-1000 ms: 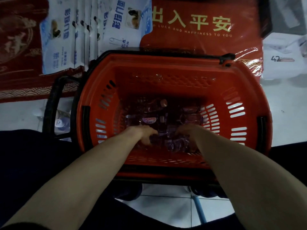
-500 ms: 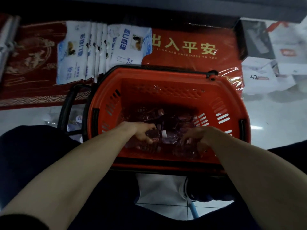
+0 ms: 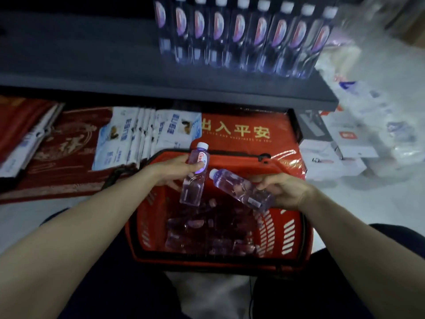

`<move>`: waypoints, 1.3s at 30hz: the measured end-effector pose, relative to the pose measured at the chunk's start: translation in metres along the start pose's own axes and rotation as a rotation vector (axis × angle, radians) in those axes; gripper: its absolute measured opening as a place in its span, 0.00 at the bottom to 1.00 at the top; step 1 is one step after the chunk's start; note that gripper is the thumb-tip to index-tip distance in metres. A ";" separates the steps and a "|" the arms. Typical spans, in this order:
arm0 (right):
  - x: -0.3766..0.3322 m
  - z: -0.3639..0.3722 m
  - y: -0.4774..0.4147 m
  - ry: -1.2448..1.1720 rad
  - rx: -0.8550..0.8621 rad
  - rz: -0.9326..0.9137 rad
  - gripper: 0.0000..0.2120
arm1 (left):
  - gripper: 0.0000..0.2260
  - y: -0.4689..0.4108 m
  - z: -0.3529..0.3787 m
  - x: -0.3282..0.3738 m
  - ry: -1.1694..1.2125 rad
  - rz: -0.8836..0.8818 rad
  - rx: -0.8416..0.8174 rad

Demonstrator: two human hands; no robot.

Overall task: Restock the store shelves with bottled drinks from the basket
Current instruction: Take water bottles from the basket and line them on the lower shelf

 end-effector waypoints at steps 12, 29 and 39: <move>-0.043 0.057 -0.012 -0.629 0.105 -0.356 0.26 | 0.14 0.053 -0.016 0.031 0.651 0.163 0.070; -0.132 0.119 -0.039 -0.005 0.093 -0.650 0.14 | 0.11 0.096 -0.065 0.107 0.604 0.354 0.251; -0.210 0.146 -0.089 0.399 0.488 -0.869 0.28 | 0.08 0.094 -0.127 0.167 0.571 0.575 0.341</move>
Point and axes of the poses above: each hand's wrist, its own y-axis away from the middle knuckle, its own z-axis out of the palm, x = y × z, the point moved 2 cm from there along -y, towards the middle knuckle, and after that the axes turned 14 degrees about -z, right-handed, at the moved point
